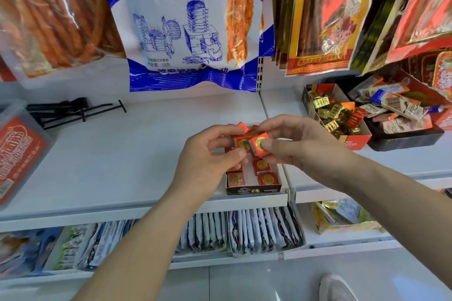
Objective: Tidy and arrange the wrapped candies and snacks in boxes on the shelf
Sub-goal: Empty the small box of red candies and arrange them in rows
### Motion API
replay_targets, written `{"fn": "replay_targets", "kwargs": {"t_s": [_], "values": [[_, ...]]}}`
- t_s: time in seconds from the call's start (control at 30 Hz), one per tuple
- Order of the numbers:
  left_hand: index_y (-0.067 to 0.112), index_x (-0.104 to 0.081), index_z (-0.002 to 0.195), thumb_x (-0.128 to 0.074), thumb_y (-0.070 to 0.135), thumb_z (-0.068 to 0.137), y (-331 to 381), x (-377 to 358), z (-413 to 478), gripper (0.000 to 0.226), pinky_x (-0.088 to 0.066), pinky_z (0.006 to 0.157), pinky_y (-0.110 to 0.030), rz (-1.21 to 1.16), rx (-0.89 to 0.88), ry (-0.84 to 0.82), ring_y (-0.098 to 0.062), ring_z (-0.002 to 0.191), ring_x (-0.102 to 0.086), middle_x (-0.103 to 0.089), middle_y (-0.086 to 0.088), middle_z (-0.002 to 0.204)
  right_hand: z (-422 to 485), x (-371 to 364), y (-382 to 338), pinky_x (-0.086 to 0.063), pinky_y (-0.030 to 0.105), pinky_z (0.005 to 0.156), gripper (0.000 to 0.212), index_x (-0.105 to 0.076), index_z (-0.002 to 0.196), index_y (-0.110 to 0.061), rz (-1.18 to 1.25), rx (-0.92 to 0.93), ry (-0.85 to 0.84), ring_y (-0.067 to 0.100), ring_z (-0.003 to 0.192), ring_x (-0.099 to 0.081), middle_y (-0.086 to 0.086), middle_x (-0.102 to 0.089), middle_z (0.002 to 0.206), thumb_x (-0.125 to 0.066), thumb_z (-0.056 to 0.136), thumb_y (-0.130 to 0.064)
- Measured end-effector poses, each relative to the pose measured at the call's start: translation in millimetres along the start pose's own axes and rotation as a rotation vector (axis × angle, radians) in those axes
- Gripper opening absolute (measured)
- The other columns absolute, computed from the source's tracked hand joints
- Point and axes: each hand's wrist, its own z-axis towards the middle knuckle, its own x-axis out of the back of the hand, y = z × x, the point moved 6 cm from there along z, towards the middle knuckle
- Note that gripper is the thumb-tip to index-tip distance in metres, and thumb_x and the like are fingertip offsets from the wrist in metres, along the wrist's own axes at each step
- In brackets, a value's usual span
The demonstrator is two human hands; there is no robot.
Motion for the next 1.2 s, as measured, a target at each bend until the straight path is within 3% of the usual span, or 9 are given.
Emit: {"fn": "replay_targets", "kwargs": {"t_s": [0.3, 0.4, 0.6, 0.7, 0.83, 0.9, 1.0, 1.1, 1.2], "values": [[0.019, -0.069, 0.118, -0.060, -0.004, 0.092, 1.6, -7.3, -2.2, 0.036, -0.060, 0.078, -0.027, -0.108, 0.034, -0.083, -0.021, 0.086, -0.076, -0.076, -0.004, 0.104, 3.9, 1.1, 1.0, -0.062, 0.037, 0.077, 0.042, -0.071, 0.107, -0.015, -0.142, 0.034, 0.102, 0.023, 0.087, -0.073, 0.008, -0.072, 0.096, -0.082, 0.067, -0.023], [0.017, -0.068, 0.119, -0.061, -0.003, 0.092, 0.8, -6.4, -1.6, 0.034, -0.060, 0.077, -0.026, -0.098, 0.043, -0.087, -0.021, 0.087, -0.075, -0.077, -0.003, 0.103, 3.6, 0.3, 3.0, -0.062, 0.042, 0.081, 0.034, -0.073, 0.108, -0.015, -0.172, -0.010, 0.092, 0.024, 0.091, -0.074, 0.009, -0.074, 0.102, -0.082, 0.075, -0.015], [0.018, -0.066, 0.114, -0.059, 0.001, 0.095, 1.2, -5.0, -1.2, 0.026, -0.061, 0.075, -0.030, -0.038, 0.090, -0.108, -0.018, 0.086, -0.075, -0.077, 0.001, 0.099, 4.5, -0.6, 1.7, -0.061, 0.036, 0.077, 0.024, -0.074, 0.097, -0.013, -0.201, -0.015, 0.078, 0.019, 0.082, -0.071, 0.011, -0.073, 0.091, -0.083, 0.075, -0.010], [0.027, -0.070, 0.109, -0.063, 0.010, 0.094, -3.2, 4.9, 3.7, 0.024, -0.058, 0.076, -0.023, 0.218, -0.008, -0.059, -0.008, 0.090, -0.071, -0.075, 0.012, 0.100, 5.9, 0.9, 2.5, -0.053, 0.024, 0.063, 0.022, -0.072, 0.092, -0.014, -0.237, -0.017, 0.090, 0.010, 0.073, -0.067, 0.002, -0.070, 0.081, -0.083, 0.074, -0.013], [0.040, -0.071, 0.096, -0.068, 0.025, 0.090, -4.0, -1.8, 6.8, 0.016, -0.038, 0.070, -0.004, 0.646, -0.179, -0.055, 0.008, 0.082, -0.056, -0.065, 0.031, 0.087, 8.7, 19.5, 4.7, -0.047, 0.026, 0.060, 0.023, -0.069, 0.092, -0.013, -0.259, -0.030, 0.212, 0.006, 0.064, -0.061, -0.001, -0.067, 0.075, -0.084, 0.075, -0.020], [0.041, -0.072, 0.097, -0.067, 0.034, 0.089, -4.1, -16.7, 9.7, 0.012, -0.042, 0.079, -0.013, 0.763, -0.226, -0.107, 0.009, 0.086, -0.055, -0.061, 0.032, 0.087, 7.1, 29.6, 6.2, -0.045, 0.031, 0.062, 0.025, -0.068, 0.092, -0.014, -0.295, -0.034, 0.266, 0.007, 0.063, -0.060, -0.002, -0.065, 0.076, -0.084, 0.075, -0.023], [0.042, -0.069, 0.102, -0.065, 0.053, 0.085, -4.8, -33.7, 15.4, 0.021, -0.046, 0.091, -0.037, 0.943, -0.218, -0.145, -0.007, 0.097, -0.055, -0.062, 0.023, 0.096, 1.6, 38.8, 7.5, -0.045, 0.029, 0.060, 0.025, -0.067, 0.092, -0.015, -0.323, -0.026, 0.285, 0.009, 0.063, -0.060, 0.001, -0.064, 0.079, -0.084, 0.075, -0.023], [0.042, -0.065, 0.103, -0.055, 0.076, 0.078, -3.1, -43.2, 19.7, 0.043, -0.035, 0.095, -0.038, 1.162, -0.168, -0.129, -0.012, 0.102, -0.054, -0.064, 0.018, 0.104, -4.2, 48.4, 9.8, -0.045, 0.028, 0.058, 0.026, -0.067, 0.093, -0.013, -0.320, -0.033, 0.290, 0.011, 0.063, -0.060, 0.003, -0.063, 0.080, -0.084, 0.076, -0.022], [0.040, -0.060, 0.101, -0.060, 0.080, 0.071, -0.8, -47.6, 21.3, 0.050, -0.035, 0.093, -0.038, 1.200, -0.124, -0.108, -0.012, 0.099, -0.055, -0.064, 0.017, 0.101, -8.1, 57.2, 11.4, -0.045, 0.030, 0.059, 0.026, -0.067, 0.094, -0.013, -0.315, -0.037, 0.295, 0.011, 0.064, -0.060, 0.004, -0.063, 0.079, -0.083, 0.076, -0.021]]}}
